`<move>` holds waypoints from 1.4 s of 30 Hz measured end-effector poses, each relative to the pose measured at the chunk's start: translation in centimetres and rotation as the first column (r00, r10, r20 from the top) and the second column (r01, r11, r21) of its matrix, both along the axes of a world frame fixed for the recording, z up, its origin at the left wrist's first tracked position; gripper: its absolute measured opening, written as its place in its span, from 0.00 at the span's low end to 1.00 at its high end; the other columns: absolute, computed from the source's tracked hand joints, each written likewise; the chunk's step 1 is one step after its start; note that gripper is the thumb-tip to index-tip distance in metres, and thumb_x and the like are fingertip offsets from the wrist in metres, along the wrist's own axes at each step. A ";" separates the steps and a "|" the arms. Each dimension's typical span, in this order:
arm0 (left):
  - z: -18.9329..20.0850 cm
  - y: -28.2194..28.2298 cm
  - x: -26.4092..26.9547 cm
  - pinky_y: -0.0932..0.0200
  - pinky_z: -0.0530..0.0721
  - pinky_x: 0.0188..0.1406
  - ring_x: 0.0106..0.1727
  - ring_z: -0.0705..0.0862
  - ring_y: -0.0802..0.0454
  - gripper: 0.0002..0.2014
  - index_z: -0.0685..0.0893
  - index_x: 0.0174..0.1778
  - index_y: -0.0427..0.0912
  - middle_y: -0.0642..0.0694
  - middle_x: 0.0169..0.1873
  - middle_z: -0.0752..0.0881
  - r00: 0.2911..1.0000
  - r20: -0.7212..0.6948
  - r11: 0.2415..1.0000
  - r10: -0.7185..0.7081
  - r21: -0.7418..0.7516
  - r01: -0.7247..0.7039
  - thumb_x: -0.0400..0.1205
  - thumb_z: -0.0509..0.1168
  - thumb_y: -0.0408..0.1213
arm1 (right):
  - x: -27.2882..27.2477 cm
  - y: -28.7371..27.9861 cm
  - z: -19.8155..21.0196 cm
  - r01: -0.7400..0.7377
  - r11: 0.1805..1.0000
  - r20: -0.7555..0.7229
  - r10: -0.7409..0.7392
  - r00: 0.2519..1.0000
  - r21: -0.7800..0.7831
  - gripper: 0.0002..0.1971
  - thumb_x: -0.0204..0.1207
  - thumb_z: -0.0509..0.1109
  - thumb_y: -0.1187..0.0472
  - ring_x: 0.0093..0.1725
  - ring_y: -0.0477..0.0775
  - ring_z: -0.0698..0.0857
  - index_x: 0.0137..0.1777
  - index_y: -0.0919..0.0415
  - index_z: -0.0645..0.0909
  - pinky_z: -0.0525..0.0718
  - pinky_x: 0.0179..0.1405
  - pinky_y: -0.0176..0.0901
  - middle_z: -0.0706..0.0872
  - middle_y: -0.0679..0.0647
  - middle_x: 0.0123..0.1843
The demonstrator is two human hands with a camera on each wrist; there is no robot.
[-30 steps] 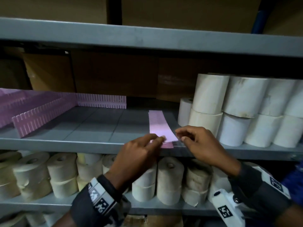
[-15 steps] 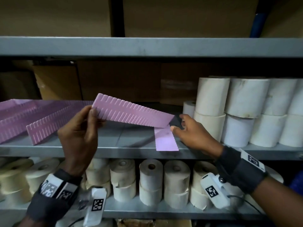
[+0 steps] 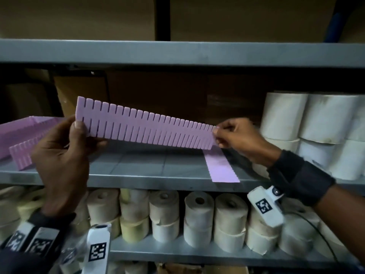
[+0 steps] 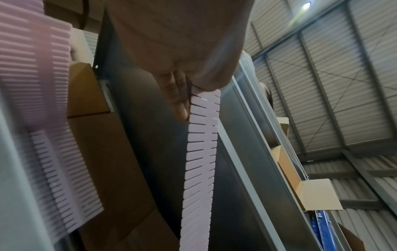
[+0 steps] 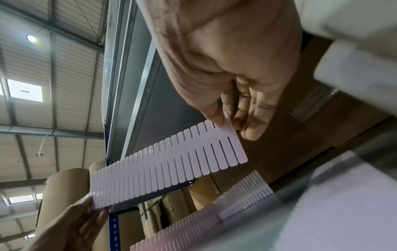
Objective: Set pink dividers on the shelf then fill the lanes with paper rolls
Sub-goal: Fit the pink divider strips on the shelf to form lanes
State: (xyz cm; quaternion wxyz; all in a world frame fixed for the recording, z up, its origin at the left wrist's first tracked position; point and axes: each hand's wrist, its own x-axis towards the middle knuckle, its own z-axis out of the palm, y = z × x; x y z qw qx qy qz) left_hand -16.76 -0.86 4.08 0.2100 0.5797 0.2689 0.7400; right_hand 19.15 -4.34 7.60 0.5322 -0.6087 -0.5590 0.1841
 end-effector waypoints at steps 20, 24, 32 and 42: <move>1.0 2.9 -8.4 0.60 0.92 0.45 0.45 0.91 0.56 0.08 0.87 0.60 0.46 0.53 0.47 0.90 0.957 -0.210 0.979 0.202 0.072 -0.191 0.87 0.69 0.39 | -10.4 14.7 6.5 -0.192 0.981 -0.195 0.194 0.962 0.028 0.10 0.84 0.64 0.67 0.45 0.45 0.90 0.49 0.52 0.83 0.90 0.44 0.39 0.90 0.46 0.46; 0.4 3.3 -9.2 0.64 0.91 0.43 0.42 0.91 0.56 0.07 0.88 0.59 0.45 0.52 0.46 0.91 0.954 -0.248 0.985 0.170 0.042 -0.165 0.85 0.70 0.38 | -11.7 17.7 6.4 -0.206 0.979 -0.207 0.201 0.957 -0.001 0.07 0.83 0.65 0.66 0.54 0.51 0.88 0.54 0.54 0.82 0.89 0.50 0.45 0.88 0.52 0.54; -0.2 3.6 -8.8 0.59 0.91 0.42 0.40 0.90 0.54 0.06 0.88 0.55 0.42 0.48 0.43 0.91 0.934 -0.316 0.985 0.166 0.018 -0.169 0.83 0.71 0.35 | -13.6 22.3 7.0 -0.262 0.963 -0.224 0.241 0.944 -0.066 0.05 0.82 0.69 0.61 0.56 0.55 0.89 0.56 0.56 0.83 0.89 0.53 0.50 0.88 0.56 0.57; -0.9 4.9 -6.9 0.70 0.88 0.39 0.37 0.91 0.55 0.07 0.89 0.52 0.46 0.50 0.40 0.92 0.927 -0.322 0.980 0.194 0.014 -0.200 0.81 0.74 0.31 | -14.6 27.2 5.9 -0.328 0.935 -0.205 0.297 0.933 -0.137 0.15 0.81 0.69 0.61 0.60 0.57 0.87 0.66 0.63 0.82 0.86 0.63 0.53 0.87 0.59 0.61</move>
